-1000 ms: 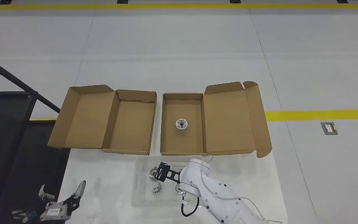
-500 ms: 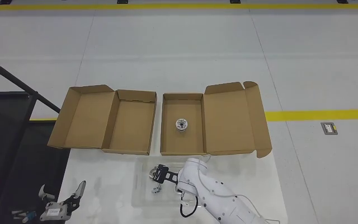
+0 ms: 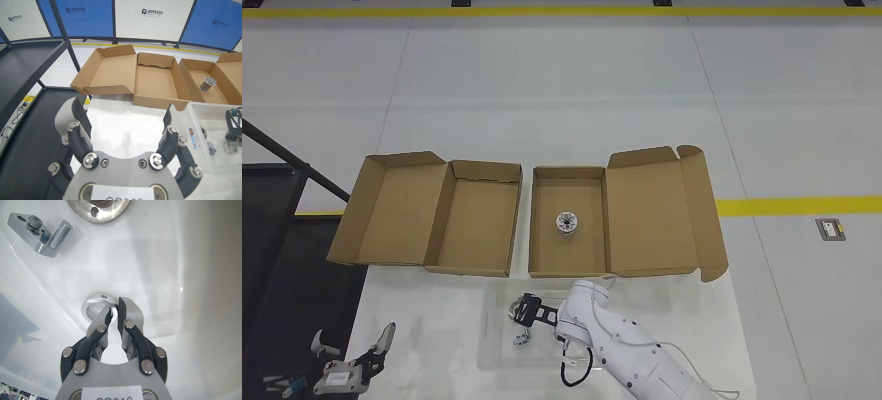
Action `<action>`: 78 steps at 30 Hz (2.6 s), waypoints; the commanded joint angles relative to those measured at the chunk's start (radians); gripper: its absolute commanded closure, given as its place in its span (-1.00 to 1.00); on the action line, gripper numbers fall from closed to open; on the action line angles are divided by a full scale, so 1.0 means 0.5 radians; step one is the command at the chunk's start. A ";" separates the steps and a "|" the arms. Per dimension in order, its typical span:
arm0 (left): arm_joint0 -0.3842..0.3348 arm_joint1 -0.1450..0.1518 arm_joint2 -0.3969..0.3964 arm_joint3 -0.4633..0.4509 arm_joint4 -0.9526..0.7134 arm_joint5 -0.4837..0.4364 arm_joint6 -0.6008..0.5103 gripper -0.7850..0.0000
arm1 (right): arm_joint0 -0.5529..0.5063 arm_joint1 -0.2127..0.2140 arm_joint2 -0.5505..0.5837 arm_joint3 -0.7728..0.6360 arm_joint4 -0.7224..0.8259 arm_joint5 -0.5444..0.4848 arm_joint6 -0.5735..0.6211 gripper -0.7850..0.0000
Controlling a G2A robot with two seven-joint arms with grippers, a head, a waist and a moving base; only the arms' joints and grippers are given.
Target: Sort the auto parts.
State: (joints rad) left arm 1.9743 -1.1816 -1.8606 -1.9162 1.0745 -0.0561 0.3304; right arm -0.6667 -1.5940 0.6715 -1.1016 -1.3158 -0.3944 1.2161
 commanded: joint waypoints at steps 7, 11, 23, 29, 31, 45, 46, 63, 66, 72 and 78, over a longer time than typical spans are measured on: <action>0.000 0.000 0.000 0.000 0.000 0.000 0.000 -1.00 | -0.083 0.068 0.185 -0.427 -0.078 -0.010 -0.103 1.00; 0.000 0.000 0.000 0.000 0.000 0.000 0.000 -1.00 | -0.226 0.126 0.371 -0.775 -0.162 0.060 -0.200 1.00; 0.000 0.000 0.000 0.000 0.000 0.000 0.000 -1.00 | -0.401 0.182 0.532 -1.089 -0.186 -0.054 -0.385 1.00; 0.000 0.000 0.000 0.000 0.000 0.000 0.000 -1.00 | -0.416 0.171 0.551 -1.035 -0.123 0.115 -0.466 1.00; 0.000 0.000 0.000 0.000 0.000 0.000 0.000 -1.00 | -0.348 0.146 0.594 -0.912 0.035 0.309 -0.539 1.00; 0.000 0.000 0.000 0.000 0.000 0.000 0.000 -1.00 | 0.350 -0.076 0.415 0.270 0.239 1.386 -0.443 1.00; 0.000 0.000 0.000 0.000 0.000 0.000 0.000 -1.00 | 0.383 -0.092 0.398 0.334 0.258 1.400 -0.448 1.00; 0.000 0.000 0.000 0.000 0.000 0.000 0.000 -1.00 | 0.667 -0.292 0.283 1.128 0.475 1.417 -0.663 0.19; 0.000 0.000 0.000 0.000 0.000 0.000 0.000 -1.00 | 0.687 -0.312 0.278 1.182 0.486 1.406 -0.699 0.17; 0.000 0.000 0.000 0.000 0.000 0.000 0.000 -1.00 | 0.710 -0.334 0.290 1.194 0.496 1.412 -0.795 0.15; 0.000 0.000 0.000 0.000 0.000 0.000 0.000 -1.00 | 0.639 -0.301 0.349 1.005 0.477 1.354 -0.902 0.12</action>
State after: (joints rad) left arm 1.9743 -1.1816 -1.8606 -1.9162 1.0745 -0.0561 0.3304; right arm -0.3362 -1.7496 0.8394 -0.5718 -1.0752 0.2972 0.7720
